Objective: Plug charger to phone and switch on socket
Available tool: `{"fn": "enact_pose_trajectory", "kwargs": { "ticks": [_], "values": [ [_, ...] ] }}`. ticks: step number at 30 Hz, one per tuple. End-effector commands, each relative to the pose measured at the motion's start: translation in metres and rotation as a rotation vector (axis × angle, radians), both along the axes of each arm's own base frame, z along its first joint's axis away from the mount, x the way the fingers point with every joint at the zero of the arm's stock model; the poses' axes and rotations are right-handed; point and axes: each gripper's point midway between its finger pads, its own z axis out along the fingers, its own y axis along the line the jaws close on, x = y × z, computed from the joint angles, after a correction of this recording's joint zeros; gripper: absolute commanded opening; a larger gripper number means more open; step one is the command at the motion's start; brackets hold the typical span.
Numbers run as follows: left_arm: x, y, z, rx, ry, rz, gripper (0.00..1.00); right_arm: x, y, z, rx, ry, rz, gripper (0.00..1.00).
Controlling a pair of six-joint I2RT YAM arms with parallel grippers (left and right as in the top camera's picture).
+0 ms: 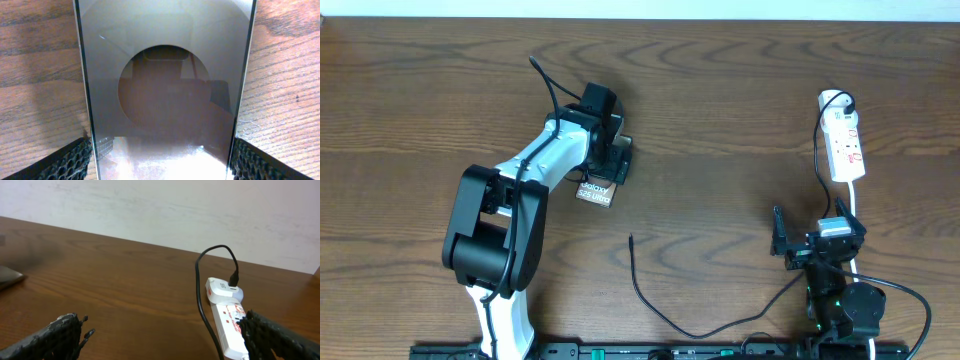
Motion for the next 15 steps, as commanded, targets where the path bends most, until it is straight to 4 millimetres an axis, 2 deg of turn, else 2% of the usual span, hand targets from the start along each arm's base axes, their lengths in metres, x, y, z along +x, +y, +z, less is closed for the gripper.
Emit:
{"fn": "enact_pose_trajectory", "kwargs": {
  "ticks": [1,15],
  "values": [
    [-0.0351,0.0076,-0.0439,0.020,0.150,-0.002,0.88,-0.0003,0.0012,-0.0006,0.011,0.002,0.004,0.99],
    [-0.0445,0.0108,-0.0521,0.026,0.166,-0.002,0.88,-0.0003,0.0012,-0.0006,0.011,0.002,0.004,0.99]
  ]
}}
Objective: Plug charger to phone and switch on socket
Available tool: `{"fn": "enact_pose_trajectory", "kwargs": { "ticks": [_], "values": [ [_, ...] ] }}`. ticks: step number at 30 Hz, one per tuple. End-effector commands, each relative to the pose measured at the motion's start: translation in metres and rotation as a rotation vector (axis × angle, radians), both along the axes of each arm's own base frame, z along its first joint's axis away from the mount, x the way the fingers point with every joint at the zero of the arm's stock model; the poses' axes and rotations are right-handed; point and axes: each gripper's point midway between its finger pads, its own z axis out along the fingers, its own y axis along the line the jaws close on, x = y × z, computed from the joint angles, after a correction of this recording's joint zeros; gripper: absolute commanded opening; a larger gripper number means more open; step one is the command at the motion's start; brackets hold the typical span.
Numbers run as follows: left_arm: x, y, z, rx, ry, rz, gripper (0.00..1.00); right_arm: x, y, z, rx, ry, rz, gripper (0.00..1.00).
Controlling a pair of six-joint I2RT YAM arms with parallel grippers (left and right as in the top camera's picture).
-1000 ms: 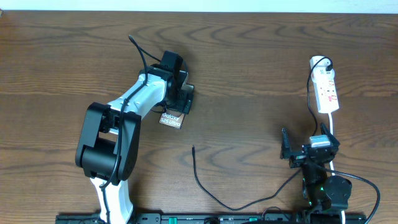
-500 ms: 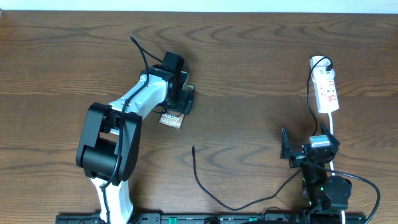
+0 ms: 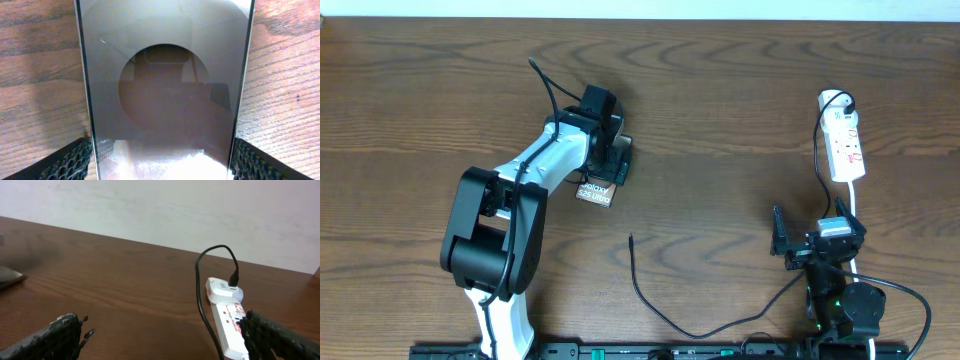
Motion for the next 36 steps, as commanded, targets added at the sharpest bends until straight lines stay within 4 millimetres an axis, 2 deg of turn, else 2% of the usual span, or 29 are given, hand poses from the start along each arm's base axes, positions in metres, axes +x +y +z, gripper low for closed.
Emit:
{"fn": "enact_pose_trajectory", "kwargs": {
  "ticks": [1,9,10,15,20,22,26,36],
  "values": [
    [-0.0435,0.0103,-0.0512,0.026,0.183,0.002,0.88,-0.0003,0.0012,-0.0006,0.011,0.002,0.004,0.99],
    [-0.0472,0.0114,-0.0550,0.026,0.188,0.002,0.88,-0.0003,0.0012,-0.0006,0.011,0.002,0.004,0.99],
    [-0.0475,0.0115,-0.0551,0.026,0.188,0.002,0.93,-0.0003,0.0011,-0.0006,0.011,0.002,0.004,0.99],
    [-0.0473,0.0115,-0.0551,0.026,0.188,0.002,0.97,-0.0003,0.0012,-0.0006,0.011,0.002,0.004,0.99],
    [-0.0473,0.0115,-0.0551,0.026,0.188,0.002,0.96,-0.0003,0.0012,-0.0006,0.011,0.002,0.004,0.99],
    [-0.0472,0.0114,-0.0551,0.026,0.187,0.002,0.92,-0.0003,0.0012,-0.0006,0.011,0.002,0.004,0.99],
    [-0.0472,0.0114,-0.0551,0.026,0.187,0.002,0.90,-0.0003,0.0012,-0.0006,0.011,0.002,0.004,0.99],
    [-0.0465,0.0112,-0.0551,0.025,0.184,0.002,0.91,-0.0003,0.0012,-0.0006,0.010,0.002,0.004,0.99]
  ]
}}
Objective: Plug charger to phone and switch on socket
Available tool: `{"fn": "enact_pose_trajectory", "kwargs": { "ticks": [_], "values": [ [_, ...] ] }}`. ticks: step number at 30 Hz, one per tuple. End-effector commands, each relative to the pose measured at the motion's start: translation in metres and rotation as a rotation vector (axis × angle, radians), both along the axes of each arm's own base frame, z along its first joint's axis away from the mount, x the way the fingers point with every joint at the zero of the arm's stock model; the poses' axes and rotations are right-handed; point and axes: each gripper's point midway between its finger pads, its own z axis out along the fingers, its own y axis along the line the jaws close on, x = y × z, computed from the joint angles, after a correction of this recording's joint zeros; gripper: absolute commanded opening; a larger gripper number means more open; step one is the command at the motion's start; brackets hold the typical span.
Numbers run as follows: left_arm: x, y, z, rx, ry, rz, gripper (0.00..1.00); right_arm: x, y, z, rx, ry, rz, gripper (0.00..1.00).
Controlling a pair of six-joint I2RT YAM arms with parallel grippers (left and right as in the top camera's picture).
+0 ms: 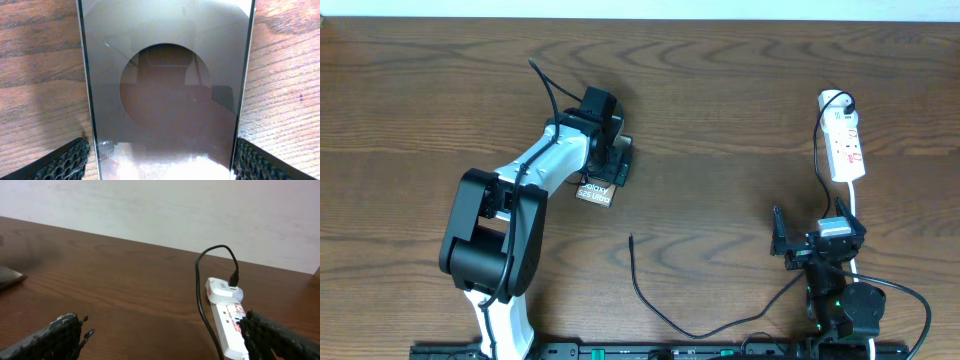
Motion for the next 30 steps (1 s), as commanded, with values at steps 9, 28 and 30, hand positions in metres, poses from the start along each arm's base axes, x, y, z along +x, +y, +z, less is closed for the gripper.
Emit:
{"fn": "enact_pose_trajectory", "kwargs": {
  "ticks": [9,28,30],
  "values": [
    [-0.0465,0.0105,-0.0545,0.018,0.201,0.009,0.86,-0.0003,0.0012,-0.0006,0.011,0.002,0.004,0.99],
    [-0.0474,0.0108,-0.0549,0.018,0.203,0.008,0.68,-0.0003,0.0011,-0.0006,0.011,0.002,0.004,0.99],
    [-0.0474,0.0108,-0.0549,0.018,0.203,0.008,0.63,-0.0003,0.0012,-0.0006,0.011,0.002,0.004,0.99]
  ]
}}
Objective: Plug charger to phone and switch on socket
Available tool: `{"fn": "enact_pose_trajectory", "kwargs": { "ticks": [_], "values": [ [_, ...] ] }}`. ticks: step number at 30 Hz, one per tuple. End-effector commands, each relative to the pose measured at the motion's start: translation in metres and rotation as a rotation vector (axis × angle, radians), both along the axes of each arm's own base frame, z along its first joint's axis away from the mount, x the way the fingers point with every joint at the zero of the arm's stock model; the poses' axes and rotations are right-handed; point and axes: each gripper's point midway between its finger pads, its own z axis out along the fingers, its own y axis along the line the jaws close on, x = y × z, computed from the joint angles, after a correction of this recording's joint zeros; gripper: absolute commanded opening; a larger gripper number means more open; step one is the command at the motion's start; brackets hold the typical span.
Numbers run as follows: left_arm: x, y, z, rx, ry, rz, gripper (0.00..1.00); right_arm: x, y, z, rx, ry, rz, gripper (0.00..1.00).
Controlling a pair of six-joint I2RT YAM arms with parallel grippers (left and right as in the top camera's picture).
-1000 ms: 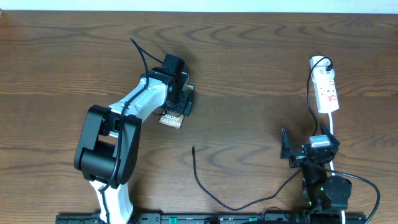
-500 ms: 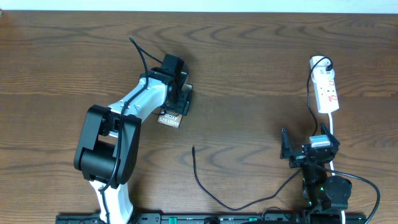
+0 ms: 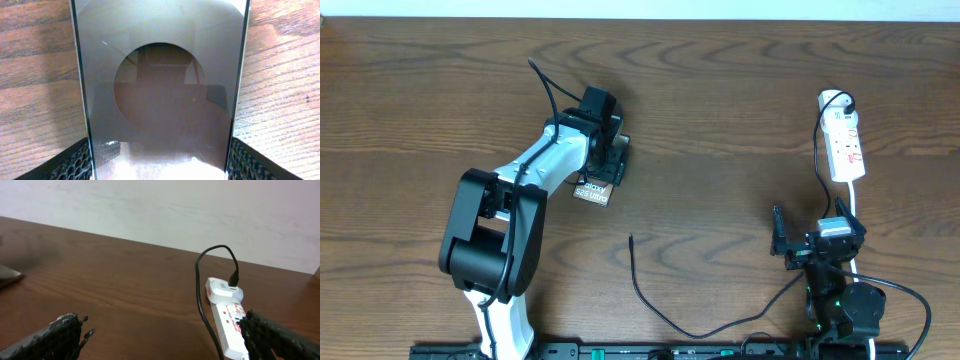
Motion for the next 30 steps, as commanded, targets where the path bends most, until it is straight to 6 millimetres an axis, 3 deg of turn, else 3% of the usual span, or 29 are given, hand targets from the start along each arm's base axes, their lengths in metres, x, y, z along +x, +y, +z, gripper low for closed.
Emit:
{"fn": "enact_pose_trajectory", "kwargs": {
  "ticks": [1,5,8,14,30],
  "values": [
    [-0.048,0.008,-0.054,0.007,0.204,0.006,0.60,0.000,0.001,-0.001,0.011,0.002,0.004,0.99],
    [-0.042,0.006,-0.050,0.002,0.192,0.006,0.44,0.000,0.001,-0.001,0.011,0.002,0.004,0.99],
    [-0.036,0.004,-0.042,-0.002,0.180,0.005,0.39,0.000,0.001,-0.001,0.011,0.002,0.004,0.99],
    [-0.025,0.000,-0.017,-0.027,0.115,0.002,0.38,0.000,0.001,-0.001,0.011,0.002,0.004,0.99],
    [-0.006,-0.007,0.087,-0.113,-0.141,-0.005,0.37,0.000,0.001,-0.001,0.011,0.002,0.004,0.99]
  ]
}}
